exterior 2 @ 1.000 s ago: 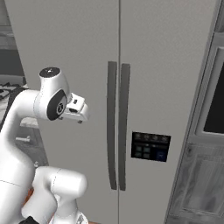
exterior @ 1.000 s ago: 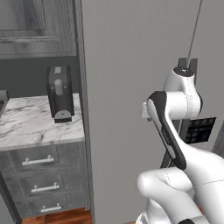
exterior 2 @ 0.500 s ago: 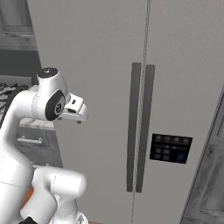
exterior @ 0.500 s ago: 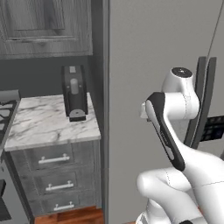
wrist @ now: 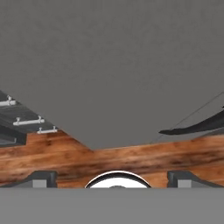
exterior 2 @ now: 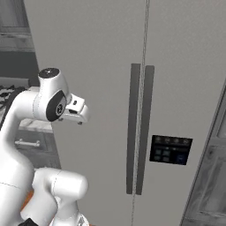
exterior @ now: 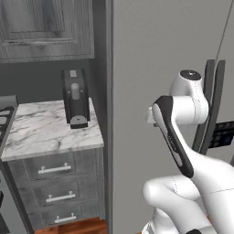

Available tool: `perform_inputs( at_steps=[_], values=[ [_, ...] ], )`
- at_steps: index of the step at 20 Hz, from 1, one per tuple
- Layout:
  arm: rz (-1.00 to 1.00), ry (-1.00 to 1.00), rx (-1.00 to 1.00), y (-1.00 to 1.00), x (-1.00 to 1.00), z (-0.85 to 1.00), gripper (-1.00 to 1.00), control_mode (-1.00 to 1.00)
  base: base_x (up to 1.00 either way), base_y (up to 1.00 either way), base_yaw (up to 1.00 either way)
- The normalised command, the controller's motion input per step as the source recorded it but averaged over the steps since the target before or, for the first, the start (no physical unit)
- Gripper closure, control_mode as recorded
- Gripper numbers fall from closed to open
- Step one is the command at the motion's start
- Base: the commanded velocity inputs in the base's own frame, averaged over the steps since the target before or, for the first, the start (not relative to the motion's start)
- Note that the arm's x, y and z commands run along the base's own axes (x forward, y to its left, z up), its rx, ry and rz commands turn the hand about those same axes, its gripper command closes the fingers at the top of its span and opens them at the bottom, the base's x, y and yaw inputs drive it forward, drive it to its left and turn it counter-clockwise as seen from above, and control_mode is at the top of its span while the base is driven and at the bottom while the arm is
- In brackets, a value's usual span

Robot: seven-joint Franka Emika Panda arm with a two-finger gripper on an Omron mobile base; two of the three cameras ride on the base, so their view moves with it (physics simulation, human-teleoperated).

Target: Open the freezer door, pick up the ice cube tray from the freezer, and place it on the dining counter.

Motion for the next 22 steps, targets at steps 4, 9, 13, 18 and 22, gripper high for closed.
perform_inputs(
  at_steps=[4, 9, 13, 18, 22],
  values=[
    [-0.02, -0.11, 0.08, -0.1, 0.0, 0.08, -1.0, -1.0, 0.0, 0.0, -0.01],
    [0.0, -0.2, 0.36, -0.92, -0.13, 0.16, -1.0, -1.0, 0.0, 0.0, 0.0],
    [-0.01, -0.17, 0.4, -1.0, -0.18, 0.0, -1.0, -1.0, 0.0, 0.0, 0.0],
    [-0.1, -0.01, 0.39, -1.0, 0.02, 0.0, -1.0, -1.0, 0.0, 0.0, 0.0],
    [-0.1, 0.0, 0.37, -1.0, 0.05, 0.0, -1.0, -1.0, 0.0, 0.0, 0.0]
  ],
)
